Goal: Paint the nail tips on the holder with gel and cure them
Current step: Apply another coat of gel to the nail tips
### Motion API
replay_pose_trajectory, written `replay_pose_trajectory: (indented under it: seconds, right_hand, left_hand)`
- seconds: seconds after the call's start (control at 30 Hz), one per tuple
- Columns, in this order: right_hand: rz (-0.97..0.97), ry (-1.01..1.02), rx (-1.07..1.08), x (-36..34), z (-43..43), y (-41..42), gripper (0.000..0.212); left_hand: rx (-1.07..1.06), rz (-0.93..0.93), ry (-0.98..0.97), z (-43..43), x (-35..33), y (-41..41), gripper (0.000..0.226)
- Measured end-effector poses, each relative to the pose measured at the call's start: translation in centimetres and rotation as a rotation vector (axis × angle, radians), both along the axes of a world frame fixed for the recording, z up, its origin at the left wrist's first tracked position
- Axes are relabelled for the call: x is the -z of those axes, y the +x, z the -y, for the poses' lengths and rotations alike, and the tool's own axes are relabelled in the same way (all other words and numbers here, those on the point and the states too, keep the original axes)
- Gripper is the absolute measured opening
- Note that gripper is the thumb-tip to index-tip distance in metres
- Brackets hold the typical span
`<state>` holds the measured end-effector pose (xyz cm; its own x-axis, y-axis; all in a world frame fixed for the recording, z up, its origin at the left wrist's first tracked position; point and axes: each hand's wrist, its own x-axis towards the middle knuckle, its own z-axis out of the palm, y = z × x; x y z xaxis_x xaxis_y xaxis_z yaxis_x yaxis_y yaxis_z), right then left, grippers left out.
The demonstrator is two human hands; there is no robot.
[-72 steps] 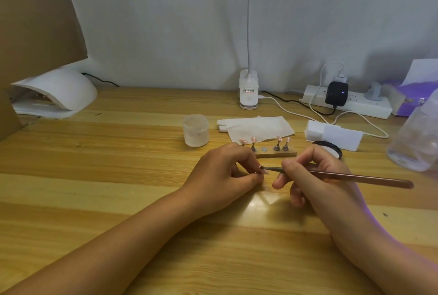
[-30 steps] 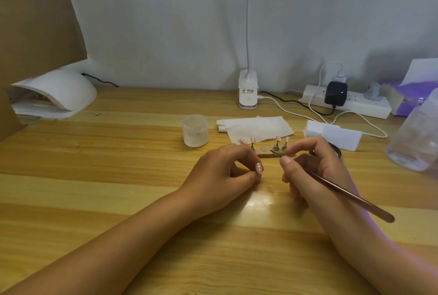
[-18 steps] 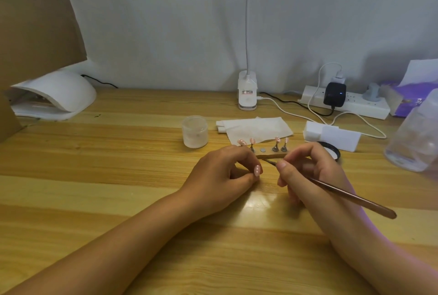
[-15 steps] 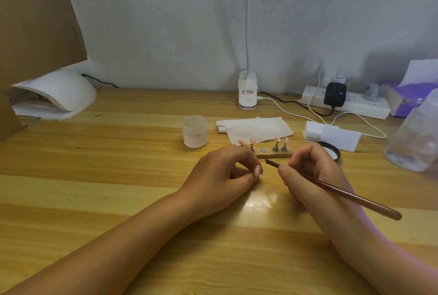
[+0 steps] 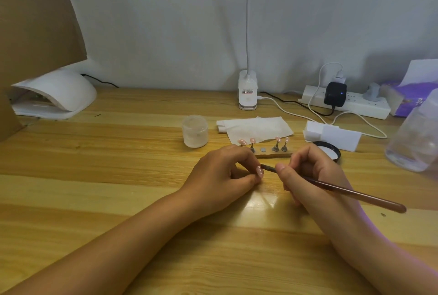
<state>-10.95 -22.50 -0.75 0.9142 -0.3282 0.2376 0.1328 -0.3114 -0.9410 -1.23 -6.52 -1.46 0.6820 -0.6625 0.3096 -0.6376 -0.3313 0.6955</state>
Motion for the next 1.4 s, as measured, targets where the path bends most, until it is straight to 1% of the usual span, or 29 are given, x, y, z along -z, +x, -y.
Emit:
replay_pose_trajectory:
  seconds: [0.27,0.4,0.5,0.6,0.77,0.9,1.1,1.3,1.4]
  right_hand:
    - [-0.019,-0.097,-0.041,-0.07,0.02,0.13,0.017]
    - [-0.02,-0.09,-0.058,-0.03,0.0,0.01,0.016]
    - [0.011,-0.029,-0.033,-0.06,0.08,-0.08,0.015]
    - [0.028,0.008,-0.025,-0.01,0.12,0.0,0.018]
    - [0.001,-0.077,-0.064,0.04,-0.1,0.13,0.025]
    - [-0.023,-0.142,-0.071,-0.17,-0.14,0.09,0.026]
    - [-0.045,-0.145,-0.097,-0.3,-0.16,-0.03,0.023]
    - [0.0,-0.071,-0.034,-0.09,0.08,0.08,0.023]
    - [-0.008,-0.11,-0.043,-0.03,-0.03,0.08,0.021]
  left_hand:
    - [0.008,0.008,-0.004,0.08,0.16,0.07,0.009]
    - [0.016,0.005,-0.003,-0.01,0.18,0.11,0.01]
    - [0.021,-0.008,-0.013,-0.05,0.23,0.18,0.012]
    - [0.013,-0.007,-0.017,0.02,0.33,0.23,0.012]
    - [0.006,0.007,-0.016,0.05,0.42,0.28,0.014]
    - [0.008,0.022,-0.006,0.08,0.44,0.35,0.01]
    - [0.006,0.03,-0.001,0.04,0.41,0.36,0.013]
    - [0.013,0.017,-0.008,0.02,0.31,0.25,0.009]
    - [0.014,0.025,-0.007,0.04,0.29,0.21,0.009]
